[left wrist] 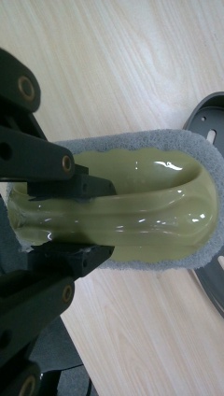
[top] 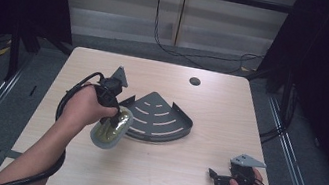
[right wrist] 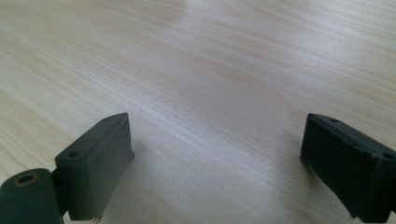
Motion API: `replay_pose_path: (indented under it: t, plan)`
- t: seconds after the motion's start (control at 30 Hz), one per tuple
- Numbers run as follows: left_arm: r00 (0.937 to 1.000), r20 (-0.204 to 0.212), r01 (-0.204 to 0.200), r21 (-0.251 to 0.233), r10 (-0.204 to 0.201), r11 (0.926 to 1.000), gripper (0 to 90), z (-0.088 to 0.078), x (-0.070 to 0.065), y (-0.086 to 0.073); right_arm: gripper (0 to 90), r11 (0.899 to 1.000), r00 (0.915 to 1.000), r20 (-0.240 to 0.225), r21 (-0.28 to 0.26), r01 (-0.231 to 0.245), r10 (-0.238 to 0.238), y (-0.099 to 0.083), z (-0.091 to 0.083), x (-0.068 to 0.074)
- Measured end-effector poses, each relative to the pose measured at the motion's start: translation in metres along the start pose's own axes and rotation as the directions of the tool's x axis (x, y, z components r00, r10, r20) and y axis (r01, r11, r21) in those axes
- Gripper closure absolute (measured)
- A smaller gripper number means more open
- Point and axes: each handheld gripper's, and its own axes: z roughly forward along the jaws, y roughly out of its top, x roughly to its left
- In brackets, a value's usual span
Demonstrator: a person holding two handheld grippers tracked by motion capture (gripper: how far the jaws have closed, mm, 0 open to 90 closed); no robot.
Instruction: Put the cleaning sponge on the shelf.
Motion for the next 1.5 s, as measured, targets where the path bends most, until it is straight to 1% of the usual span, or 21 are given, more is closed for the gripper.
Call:
replay_pose_path:
  t: [0.1, 0.33, 0.57, 0.6, 0.7, 0.77, 0.83, 0.87, 0.93, 1.17, 1.2, 1.3, 1.33, 1.37, 1.4, 1.5]
  plan:
    - [1.0000, 0.003, -0.001, -0.001, 0.001, 1.0000, 71.7, 0.002, 0.000, 0.003, 8.6, 1.000, 1.0000, 0.000, 0.000, 0.000, 0.000, 0.000, 0.000, 0.000]
    - [0.9998, -0.001, -0.018, 0.005, 0.018, 0.9998, 71.7, 0.004, 0.000, 0.015, 8.5, 1.000, 1.0000, 0.000, 0.000, 0.000, 0.000, 0.000, 0.000, 0.000]
    - [0.9997, -0.006, -0.025, -0.006, 0.025, 0.9997, 71.7, 0.003, 0.000, 0.024, 8.6, 1.000, 1.0000, 0.000, 0.000, 0.000, 0.000, 0.000, 0.000, 0.000]
    - [0.9993, -0.006, -0.036, -0.006, 0.036, 0.9993, 71.7, 0.002, 0.000, 0.027, 8.6, 1.000, 1.0000, -0.002, -0.001, 0.001, -0.001, 0.000, 0.000, 0.000]
    - [0.9993, -0.001, -0.038, -0.011, 0.038, 0.9992, 71.7, 0.003, 0.000, 0.029, 8.6, 1.000, 1.0000, -0.002, -0.001, 0.003, -0.003, 0.000, 0.000, 0.000]
    - [0.9987, -0.011, -0.049, -0.012, 0.049, 0.9987, 71.7, 0.003, -0.001, 0.032, 8.5, 1.000, 1.0000, -0.003, -0.001, 0.002, -0.002, 0.000, 0.000, -0.001]
    - [0.9986, -0.009, -0.051, -0.012, 0.051, 0.9986, 71.7, 0.003, -0.001, 0.034, 8.5, 1.000, 1.0000, -0.003, -0.001, 0.003, -0.003, 0.000, 0.000, -0.001]
    - [0.9981, -0.008, -0.061, -0.010, 0.061, 0.9981, 71.7, 0.005, 0.000, 0.036, 8.6, 1.000, 1.0000, -0.003, -0.001, 0.003, -0.003, 0.000, 0.000, -0.001]
    - [0.9984, -0.002, -0.056, -0.007, 0.056, 0.9984, 71.7, 0.005, 0.000, 0.037, 8.5, 1.000, 1.0000, -0.003, -0.001, 0.003, -0.003, 0.000, 0.000, -0.001]
    - [0.9966, -0.006, -0.082, 0.005, 0.083, 0.9966, 71.7, 0.008, 0.002, 0.047, 8.5, 1.000, 1.0000, -0.003, -0.001, 0.003, -0.003, 0.000, 0.000, -0.001]
    - [0.9960, -0.003, -0.090, 0.005, 0.090, 0.9960, 71.7, 0.009, 0.002, 0.051, 8.6, 1.000, 1.0000, -0.003, -0.001, 0.003, -0.003, 0.000, 0.000, -0.001]
    - [0.9959, -0.004, -0.090, 0.007, 0.090, 0.9959, 71.7, 0.010, 0.001, 0.054, 8.6, 1.000, 1.0000, -0.003, -0.001, 0.002, -0.002, 0.000, 0.000, -0.001]
    - [0.9948, -0.008, -0.101, 0.008, 0.102, 0.9948, 71.7, 0.012, 0.001, 0.059, 8.6, 1.000, 1.0000, -0.003, -0.001, 0.003, -0.003, 0.000, 0.000, -0.001]
    - [0.9948, -0.008, -0.101, 0.008, 0.102, 0.9948, 71.7, 0.012, 0.001, 0.059, 8.6, 1.000, 1.0000, -0.003, -0.001, 0.003, -0.003, 0.000, 0.000, -0.001]
    - [0.9932, -0.007, -0.116, 0.005, 0.116, 0.9932, 71.7, 0.014, 0.001, 0.063, 8.6, 1.000, 1.0000, -0.003, -0.001, 0.003, -0.003, 0.000, 0.000, -0.001]
    - [0.9919, -0.014, -0.126, 0.006, 0.126, 0.9920, 71.7, 0.016, 0.001, 0.067, 8.6, 1.000, 1.0000, -0.003, -0.001, 0.003, -0.003, 0.000, 0.000, -0.001]
